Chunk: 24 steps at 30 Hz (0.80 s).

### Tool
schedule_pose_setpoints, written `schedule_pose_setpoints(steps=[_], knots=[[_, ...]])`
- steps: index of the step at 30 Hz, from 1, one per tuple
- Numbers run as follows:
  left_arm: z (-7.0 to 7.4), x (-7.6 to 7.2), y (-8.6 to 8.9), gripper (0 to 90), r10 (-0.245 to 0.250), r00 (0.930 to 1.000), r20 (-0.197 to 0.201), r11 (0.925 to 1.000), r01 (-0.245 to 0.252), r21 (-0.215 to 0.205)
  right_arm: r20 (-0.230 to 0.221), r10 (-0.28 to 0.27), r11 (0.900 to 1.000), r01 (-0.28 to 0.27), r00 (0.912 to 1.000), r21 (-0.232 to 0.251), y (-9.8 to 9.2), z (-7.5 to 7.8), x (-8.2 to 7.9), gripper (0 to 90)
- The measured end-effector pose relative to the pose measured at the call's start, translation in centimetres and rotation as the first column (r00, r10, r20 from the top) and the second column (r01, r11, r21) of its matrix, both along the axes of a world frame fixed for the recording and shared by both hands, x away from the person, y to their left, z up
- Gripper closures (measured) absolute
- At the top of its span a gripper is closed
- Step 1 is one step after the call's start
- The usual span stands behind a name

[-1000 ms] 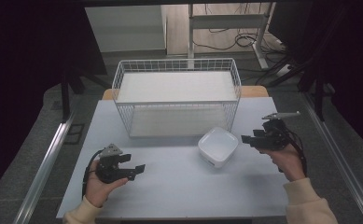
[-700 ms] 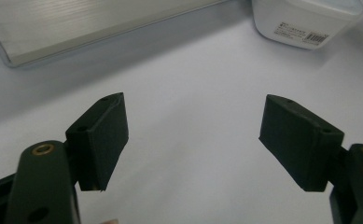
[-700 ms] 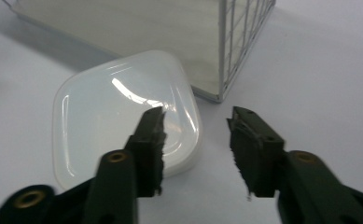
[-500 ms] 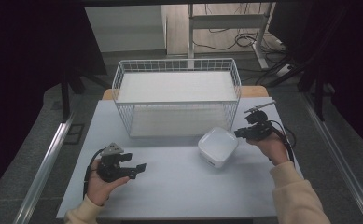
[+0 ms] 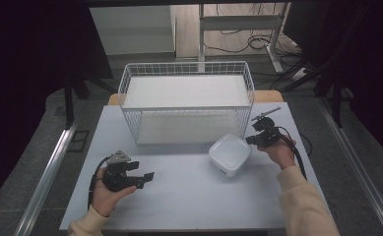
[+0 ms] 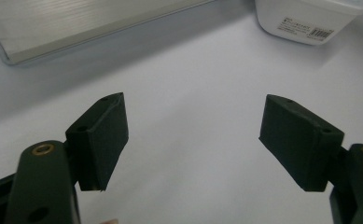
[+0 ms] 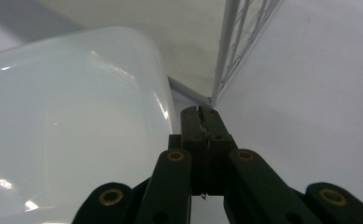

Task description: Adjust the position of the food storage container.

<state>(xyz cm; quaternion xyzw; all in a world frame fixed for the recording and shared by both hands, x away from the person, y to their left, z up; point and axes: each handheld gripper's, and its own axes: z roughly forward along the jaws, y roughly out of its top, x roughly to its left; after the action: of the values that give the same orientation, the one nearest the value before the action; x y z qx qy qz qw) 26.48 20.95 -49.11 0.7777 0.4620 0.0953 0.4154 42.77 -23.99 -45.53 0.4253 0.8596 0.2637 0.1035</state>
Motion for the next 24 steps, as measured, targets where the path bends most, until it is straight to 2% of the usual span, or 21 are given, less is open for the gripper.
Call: schedule_pose_setpoints(steps=[5, 10, 24], knots=[[0.0, 0.0, 0.0, 23.0, -0.001, 1.0, -0.001, 1.0, 0.001, 0.002, 0.006, 0.019, 1.0, -0.019, 0.9998, -0.004, 0.2, -0.2, -0.1, 89.6], [-0.1, 0.1, -0.1, 22.9, -0.002, 1.0, -0.002, 1.0, 0.002, 0.002, 0.022, 0.075, 0.997, -0.075, 0.9969, -0.026, 1.4, -0.4, -0.7, 89.6], [-0.2, 0.1, -0.3, 22.9, -0.011, 0.9999, -0.004, 0.9999, 0.011, 0.006, 0.053, 0.117, 0.993, -0.116, 0.9918, -0.022, 3.2, -0.8, -1.4, 89.6]])
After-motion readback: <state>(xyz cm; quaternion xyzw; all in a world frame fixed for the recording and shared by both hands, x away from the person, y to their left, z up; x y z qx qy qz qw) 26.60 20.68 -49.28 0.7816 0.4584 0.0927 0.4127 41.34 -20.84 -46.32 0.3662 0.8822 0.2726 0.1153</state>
